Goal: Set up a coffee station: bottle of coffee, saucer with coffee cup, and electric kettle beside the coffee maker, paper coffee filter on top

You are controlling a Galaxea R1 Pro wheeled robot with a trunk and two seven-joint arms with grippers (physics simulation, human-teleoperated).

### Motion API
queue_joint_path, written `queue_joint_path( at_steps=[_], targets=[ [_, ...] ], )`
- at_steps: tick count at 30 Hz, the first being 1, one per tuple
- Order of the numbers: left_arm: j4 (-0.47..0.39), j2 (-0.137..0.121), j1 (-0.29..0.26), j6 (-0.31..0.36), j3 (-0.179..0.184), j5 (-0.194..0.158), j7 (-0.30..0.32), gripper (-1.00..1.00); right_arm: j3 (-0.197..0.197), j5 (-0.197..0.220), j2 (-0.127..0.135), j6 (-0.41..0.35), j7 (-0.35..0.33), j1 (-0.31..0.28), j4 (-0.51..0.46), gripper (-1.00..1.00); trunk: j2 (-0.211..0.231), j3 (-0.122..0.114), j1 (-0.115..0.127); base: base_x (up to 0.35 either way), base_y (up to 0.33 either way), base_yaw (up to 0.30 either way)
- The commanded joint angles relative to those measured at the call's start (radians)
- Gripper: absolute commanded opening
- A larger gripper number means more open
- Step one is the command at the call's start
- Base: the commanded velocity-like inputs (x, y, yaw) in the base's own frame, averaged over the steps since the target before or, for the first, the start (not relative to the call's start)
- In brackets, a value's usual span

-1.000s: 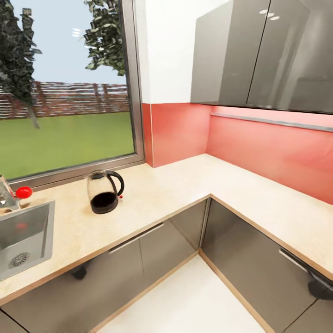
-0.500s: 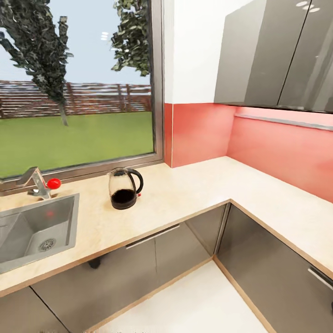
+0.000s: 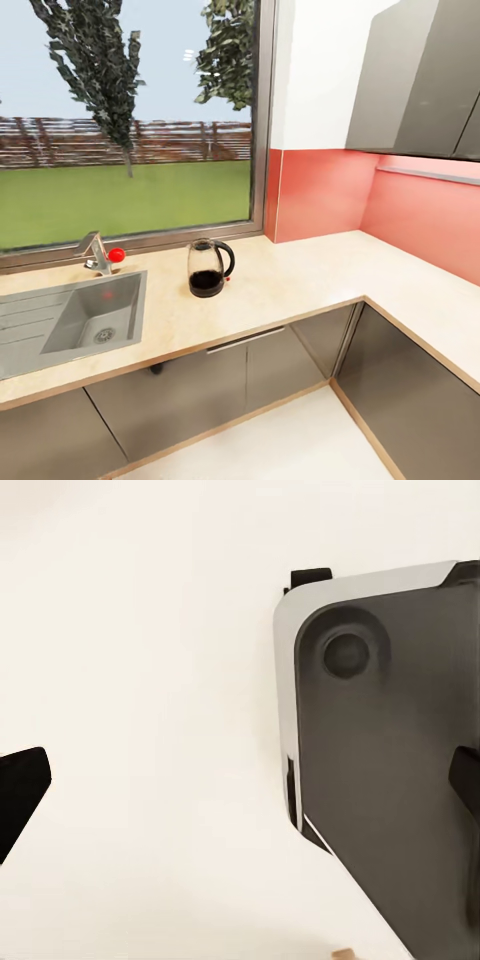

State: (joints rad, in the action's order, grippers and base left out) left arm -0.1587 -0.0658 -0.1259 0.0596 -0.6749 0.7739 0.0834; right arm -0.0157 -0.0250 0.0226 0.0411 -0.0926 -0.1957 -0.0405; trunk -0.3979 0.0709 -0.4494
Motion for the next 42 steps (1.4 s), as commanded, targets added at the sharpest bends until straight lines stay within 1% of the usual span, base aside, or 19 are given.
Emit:
queue_joint_path(
  at_steps=[1,22,34,39,42],
  targets=[
    [-0.002,0.001,-0.001,0.005,-0.009,0.007,0.007,1.00,-0.001,-0.003,0.000,0.003,-0.003,-0.001,0.001,1.00,-0.002,0.002,-0.001,0.000,0.000,0.277],
    [-0.002,0.001,-0.001,0.004,-0.008,0.007,0.007,1.00,-0.001,-0.003,0.000,0.003,-0.002,-0.001,0.001,1.00,-0.002,0.002,-0.001,0.000,-0.006,0.277],
    [-0.002,0.001,-0.001,0.005,-0.009,0.007,0.006,1.00,-0.001,-0.003,0.000,0.003,-0.002,-0.001,0.001,1.00,-0.002,0.002,-0.001,0.000,-0.243,0.273],
    [-0.004,0.000,-0.001,0.005,-0.011,0.007,0.006,1.00,-0.002,-0.004,0.001,0.006,-0.003,-0.001,0.001,1.00,-0.002,0.002,-0.001,-0.025,-0.274,0.065],
    [-0.004,-0.002,-0.001,0.005,-0.010,0.007,0.006,1.00,-0.003,-0.005,0.002,0.024,-0.003,-0.001,0.001,1.00,-0.002,0.002,-0.001,-0.098,-0.180,0.005]
  ],
)
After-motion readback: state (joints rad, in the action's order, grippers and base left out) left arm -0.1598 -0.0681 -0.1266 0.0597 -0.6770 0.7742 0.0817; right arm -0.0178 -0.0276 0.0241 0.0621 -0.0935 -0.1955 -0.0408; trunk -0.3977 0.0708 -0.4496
